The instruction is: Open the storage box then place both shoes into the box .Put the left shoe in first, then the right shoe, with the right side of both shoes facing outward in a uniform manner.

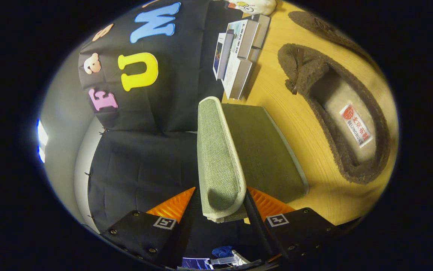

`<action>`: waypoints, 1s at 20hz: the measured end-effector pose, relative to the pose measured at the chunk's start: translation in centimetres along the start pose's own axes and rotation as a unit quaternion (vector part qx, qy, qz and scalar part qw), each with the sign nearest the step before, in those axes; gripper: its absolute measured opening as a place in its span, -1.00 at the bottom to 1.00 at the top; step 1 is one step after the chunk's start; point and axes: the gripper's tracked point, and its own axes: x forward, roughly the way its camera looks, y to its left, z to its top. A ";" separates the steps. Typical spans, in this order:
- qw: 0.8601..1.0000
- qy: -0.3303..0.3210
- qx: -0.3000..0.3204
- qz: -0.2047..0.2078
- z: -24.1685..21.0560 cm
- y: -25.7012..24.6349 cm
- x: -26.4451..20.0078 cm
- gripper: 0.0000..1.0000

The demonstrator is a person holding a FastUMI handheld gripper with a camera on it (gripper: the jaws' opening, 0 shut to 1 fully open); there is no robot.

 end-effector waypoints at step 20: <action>0.991 -0.043 -0.128 0.001 0.9 8.1 -1.6 -1.00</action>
